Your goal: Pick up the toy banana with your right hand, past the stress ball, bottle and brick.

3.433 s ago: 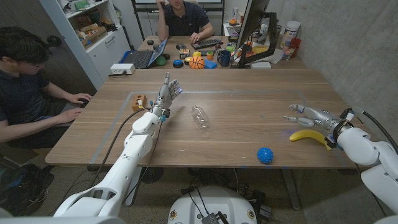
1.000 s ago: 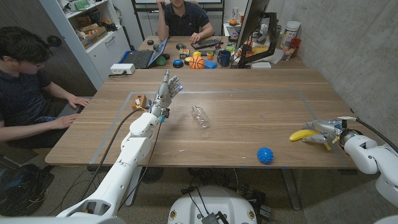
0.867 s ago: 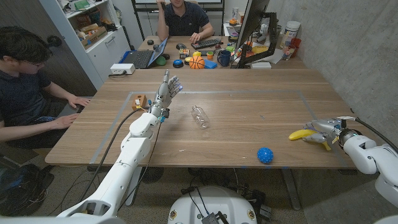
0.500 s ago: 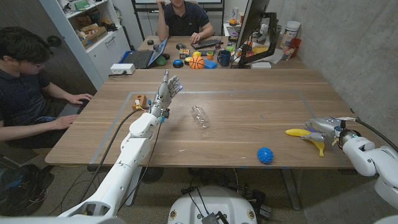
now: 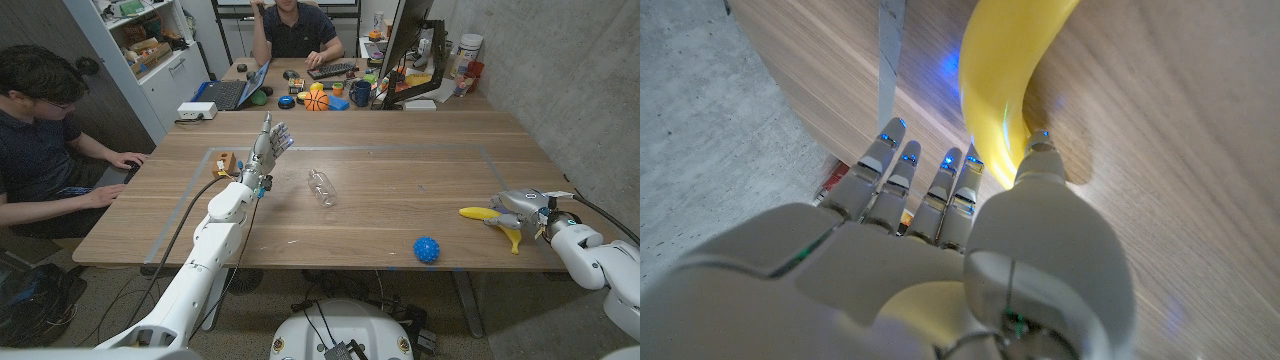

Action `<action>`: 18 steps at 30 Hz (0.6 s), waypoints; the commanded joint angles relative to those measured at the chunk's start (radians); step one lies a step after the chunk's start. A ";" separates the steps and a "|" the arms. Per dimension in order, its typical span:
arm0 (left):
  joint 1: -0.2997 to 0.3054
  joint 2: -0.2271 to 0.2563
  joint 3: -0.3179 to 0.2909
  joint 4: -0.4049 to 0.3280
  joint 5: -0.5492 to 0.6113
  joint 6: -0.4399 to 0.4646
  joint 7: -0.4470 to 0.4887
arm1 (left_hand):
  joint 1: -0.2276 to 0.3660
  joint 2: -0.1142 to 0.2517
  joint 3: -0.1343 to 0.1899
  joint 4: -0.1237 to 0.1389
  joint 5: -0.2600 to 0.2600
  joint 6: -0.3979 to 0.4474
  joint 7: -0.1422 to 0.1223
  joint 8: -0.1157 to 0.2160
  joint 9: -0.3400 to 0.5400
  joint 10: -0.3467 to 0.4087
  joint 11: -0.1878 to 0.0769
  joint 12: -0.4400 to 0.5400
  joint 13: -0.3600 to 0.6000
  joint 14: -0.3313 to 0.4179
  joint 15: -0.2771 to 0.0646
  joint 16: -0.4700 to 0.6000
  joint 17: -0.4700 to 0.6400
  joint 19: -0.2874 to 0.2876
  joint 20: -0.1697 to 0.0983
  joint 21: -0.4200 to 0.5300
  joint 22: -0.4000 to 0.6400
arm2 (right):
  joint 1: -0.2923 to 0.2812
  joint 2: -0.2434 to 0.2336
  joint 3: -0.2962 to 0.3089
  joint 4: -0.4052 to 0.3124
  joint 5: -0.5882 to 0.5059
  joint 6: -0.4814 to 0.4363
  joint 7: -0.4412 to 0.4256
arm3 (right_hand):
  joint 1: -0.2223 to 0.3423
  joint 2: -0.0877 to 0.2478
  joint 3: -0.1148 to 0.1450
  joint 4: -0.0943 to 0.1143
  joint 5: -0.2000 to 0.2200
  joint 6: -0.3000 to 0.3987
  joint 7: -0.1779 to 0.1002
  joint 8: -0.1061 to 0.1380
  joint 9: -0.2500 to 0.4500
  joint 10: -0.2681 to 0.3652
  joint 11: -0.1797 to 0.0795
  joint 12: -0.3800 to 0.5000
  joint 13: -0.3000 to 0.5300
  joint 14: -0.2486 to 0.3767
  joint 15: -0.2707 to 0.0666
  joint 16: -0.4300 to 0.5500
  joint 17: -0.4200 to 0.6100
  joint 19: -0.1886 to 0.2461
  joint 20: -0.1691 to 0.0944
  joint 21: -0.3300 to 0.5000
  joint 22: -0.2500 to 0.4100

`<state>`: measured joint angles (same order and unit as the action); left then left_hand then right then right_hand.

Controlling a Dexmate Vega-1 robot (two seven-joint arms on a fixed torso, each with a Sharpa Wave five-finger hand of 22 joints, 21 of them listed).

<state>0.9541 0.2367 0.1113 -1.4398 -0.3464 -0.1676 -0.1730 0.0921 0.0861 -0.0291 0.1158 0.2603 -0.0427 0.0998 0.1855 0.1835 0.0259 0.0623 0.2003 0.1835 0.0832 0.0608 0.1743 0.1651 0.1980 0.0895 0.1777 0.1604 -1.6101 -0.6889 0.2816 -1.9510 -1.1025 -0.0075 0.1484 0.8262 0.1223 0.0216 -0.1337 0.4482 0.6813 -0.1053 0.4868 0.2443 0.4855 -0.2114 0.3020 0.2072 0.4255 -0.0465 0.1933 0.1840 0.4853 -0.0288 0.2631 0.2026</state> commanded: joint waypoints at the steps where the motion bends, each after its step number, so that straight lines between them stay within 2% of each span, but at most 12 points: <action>1: 0.006 0.003 -0.003 -0.002 -0.004 0.007 -0.001 | 0.015 0.000 -0.002 -0.004 -0.002 0.002 0.002 0.007 0.005 0.004 0.003 0.005 0.005 0.009 -0.003 0.006 0.003 0.005 0.000 0.004 0.006 | -0.021 0.010 0.019 -0.034 -0.001 -0.003 -0.023 | 0.044 0.040 0.008 -0.001 0.004 0.160 -0.119 0.010 0.004 0.007 -0.002 0.008 0.001 0.012 -0.165 0.000 0.005 0.007 0.003 0.010 0.001; 18: -0.026 0.000 0.001 0.053 -0.010 -0.002 -0.024 | 0.017 0.000 -0.001 -0.005 -0.003 0.003 0.002 0.008 0.005 0.003 0.003 0.005 0.005 0.009 -0.003 0.006 0.003 0.005 0.003 0.004 0.006 | -0.027 0.023 0.030 -0.082 -0.013 -0.006 -0.009 | 0.049 0.038 0.010 -0.002 0.004 0.168 -0.119 0.013 0.005 0.010 -0.003 0.007 0.001 0.014 -0.164 -0.001 0.004 0.003 0.005 0.009 0.001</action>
<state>0.9518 0.2382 0.1096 -1.4245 -0.3527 -0.1646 -0.1821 0.0956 0.0897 -0.0291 0.1158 0.2603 -0.0428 0.0998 0.1855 0.1835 0.0259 0.0623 0.2003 0.1834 0.0832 0.0608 0.1743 0.1651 0.1979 0.0895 0.1777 0.1604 -1.6349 -0.6718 0.3050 -2.0053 -1.1079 -0.0131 0.1339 0.8275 0.1210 0.0247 -0.1368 0.4481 0.6814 -0.1053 0.4924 0.2440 0.4860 -0.2103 0.3020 0.2070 0.4289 -0.0431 0.1933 0.1839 0.4851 -0.0287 0.2631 0.2024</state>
